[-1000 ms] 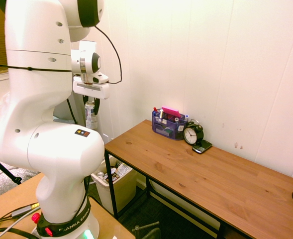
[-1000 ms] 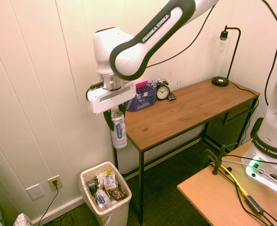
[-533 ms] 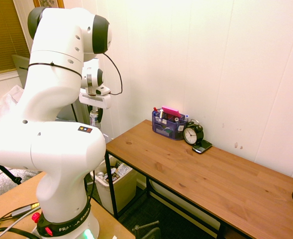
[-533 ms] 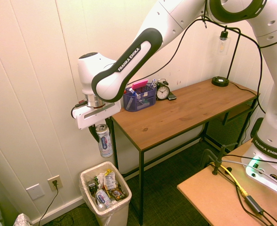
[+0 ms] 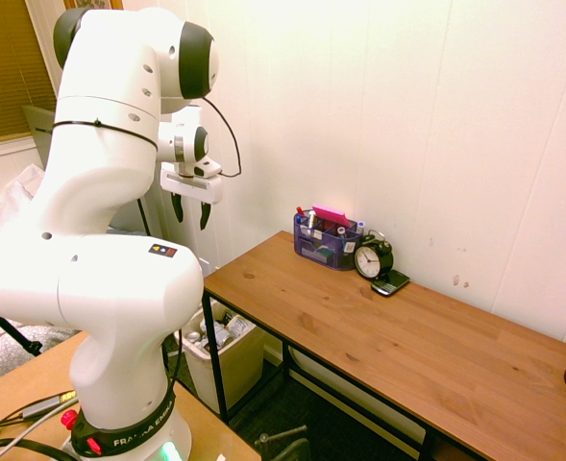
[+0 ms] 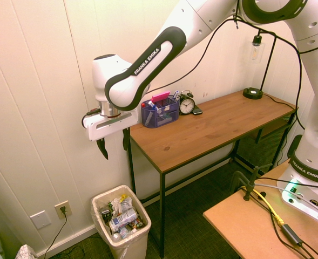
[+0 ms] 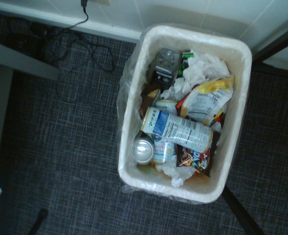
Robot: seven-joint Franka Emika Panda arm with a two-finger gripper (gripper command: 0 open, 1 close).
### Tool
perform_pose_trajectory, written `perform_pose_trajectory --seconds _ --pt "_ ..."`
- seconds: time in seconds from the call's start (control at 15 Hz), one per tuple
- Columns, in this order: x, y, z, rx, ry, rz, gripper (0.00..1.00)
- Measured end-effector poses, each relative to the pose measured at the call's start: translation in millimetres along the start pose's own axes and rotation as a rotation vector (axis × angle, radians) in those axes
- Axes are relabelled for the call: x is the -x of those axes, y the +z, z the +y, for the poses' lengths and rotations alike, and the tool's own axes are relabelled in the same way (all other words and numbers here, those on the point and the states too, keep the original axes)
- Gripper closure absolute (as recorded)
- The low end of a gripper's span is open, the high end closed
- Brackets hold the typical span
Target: Throw the can in the trash bin
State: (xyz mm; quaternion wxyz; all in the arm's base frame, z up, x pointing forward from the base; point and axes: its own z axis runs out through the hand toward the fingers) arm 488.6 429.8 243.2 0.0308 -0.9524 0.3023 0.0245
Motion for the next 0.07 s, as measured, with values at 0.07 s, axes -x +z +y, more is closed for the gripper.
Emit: perform_pose_trajectory --seconds 0.07 --pt "-25.2 -15.6 14.6 -0.025 0.019 -0.014 0.0"
